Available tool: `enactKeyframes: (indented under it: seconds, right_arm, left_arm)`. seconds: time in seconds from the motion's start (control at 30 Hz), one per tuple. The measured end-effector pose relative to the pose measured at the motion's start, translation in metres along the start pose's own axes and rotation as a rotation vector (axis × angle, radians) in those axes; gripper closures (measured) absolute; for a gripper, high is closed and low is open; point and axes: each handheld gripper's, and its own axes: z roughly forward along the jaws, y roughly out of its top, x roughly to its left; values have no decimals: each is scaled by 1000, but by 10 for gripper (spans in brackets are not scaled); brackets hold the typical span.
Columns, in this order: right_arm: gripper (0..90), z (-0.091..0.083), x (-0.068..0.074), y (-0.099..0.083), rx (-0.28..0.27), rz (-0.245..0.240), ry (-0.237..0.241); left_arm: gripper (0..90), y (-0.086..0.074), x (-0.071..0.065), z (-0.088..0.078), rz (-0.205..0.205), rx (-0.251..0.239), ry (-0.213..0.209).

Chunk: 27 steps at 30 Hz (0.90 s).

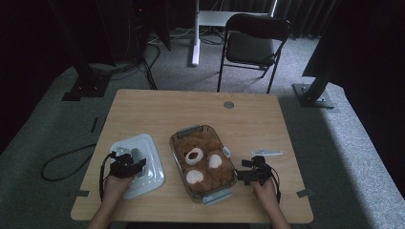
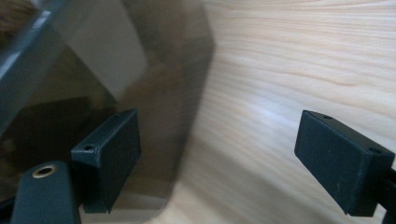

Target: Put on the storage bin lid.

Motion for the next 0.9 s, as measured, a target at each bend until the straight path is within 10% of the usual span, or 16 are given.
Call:
enactKeyframes:
  seconds: [0.4,0.9]
  right_arm:
    - [151,12,19,-7,17,-37,51]
    - [151,25,29,-7,29,-40,78]
  left_arm:
    - [681,3,9,-17,-30,-49,-29]
    - [701,28,5,-82,-30,-242,-74]
